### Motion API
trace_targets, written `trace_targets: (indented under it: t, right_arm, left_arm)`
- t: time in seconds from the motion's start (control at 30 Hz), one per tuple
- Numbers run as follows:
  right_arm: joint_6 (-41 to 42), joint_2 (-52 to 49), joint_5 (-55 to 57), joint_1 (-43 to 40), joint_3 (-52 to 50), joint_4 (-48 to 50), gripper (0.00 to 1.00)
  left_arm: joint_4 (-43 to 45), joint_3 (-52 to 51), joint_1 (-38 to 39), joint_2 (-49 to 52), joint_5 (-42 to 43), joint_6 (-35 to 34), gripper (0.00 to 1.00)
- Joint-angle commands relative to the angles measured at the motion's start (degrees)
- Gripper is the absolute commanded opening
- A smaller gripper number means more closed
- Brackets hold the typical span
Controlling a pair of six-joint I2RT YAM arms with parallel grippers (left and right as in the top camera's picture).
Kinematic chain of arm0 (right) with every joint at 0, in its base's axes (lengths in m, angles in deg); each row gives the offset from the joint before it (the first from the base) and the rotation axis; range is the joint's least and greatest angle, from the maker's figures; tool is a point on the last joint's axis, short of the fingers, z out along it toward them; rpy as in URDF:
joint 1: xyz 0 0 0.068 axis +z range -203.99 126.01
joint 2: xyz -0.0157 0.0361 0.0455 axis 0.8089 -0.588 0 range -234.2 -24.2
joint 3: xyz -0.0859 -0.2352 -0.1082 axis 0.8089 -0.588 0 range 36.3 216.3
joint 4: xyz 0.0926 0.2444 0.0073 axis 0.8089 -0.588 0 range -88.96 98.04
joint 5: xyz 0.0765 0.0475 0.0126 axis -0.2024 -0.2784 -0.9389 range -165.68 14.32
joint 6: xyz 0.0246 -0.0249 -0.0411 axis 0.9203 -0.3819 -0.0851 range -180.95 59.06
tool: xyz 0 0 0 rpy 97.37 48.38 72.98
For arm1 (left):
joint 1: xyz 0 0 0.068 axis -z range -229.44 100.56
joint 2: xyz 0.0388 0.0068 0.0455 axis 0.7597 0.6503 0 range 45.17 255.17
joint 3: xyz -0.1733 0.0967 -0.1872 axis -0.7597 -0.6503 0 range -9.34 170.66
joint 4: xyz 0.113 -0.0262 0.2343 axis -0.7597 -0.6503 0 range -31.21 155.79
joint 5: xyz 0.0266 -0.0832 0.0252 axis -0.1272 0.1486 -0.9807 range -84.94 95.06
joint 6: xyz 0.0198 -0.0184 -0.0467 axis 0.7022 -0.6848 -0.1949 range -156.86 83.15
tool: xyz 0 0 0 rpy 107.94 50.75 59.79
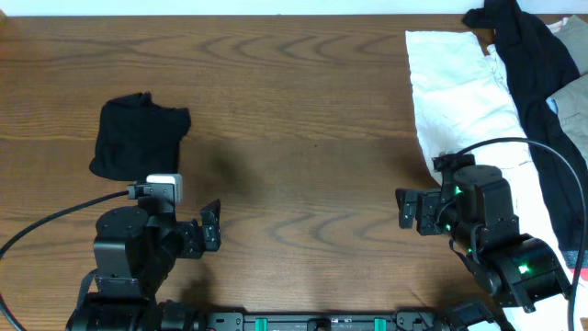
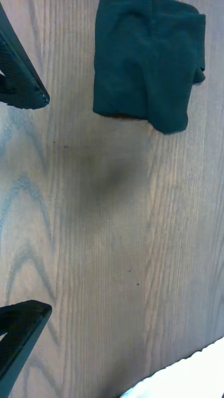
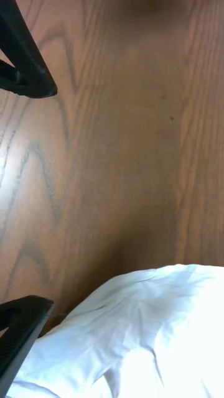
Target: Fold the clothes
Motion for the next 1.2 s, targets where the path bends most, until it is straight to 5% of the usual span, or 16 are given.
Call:
trace_targets:
  t: [0.0, 0.6, 1.17]
  right_arm:
    - [0.6, 0.2, 1.6, 0.5, -0.3, -1.7, 0.99]
    - [-16.6, 11.0, 2.3, -7.6, -4.4, 9.5, 0.99]
    - [-17.1, 43.3, 2.1, -17.2, -36.8, 40.0, 0.99]
  left_arm:
    - [-0.1, -0.3, 0.2, 0.1, -0.7, -0.3, 0.98]
    - [-0.1, -0.3, 0.2, 0.1, -0.7, -0.3, 0.98]
    - [-0.1, -0.3, 0.2, 0.1, -0.7, -0.3, 0.98]
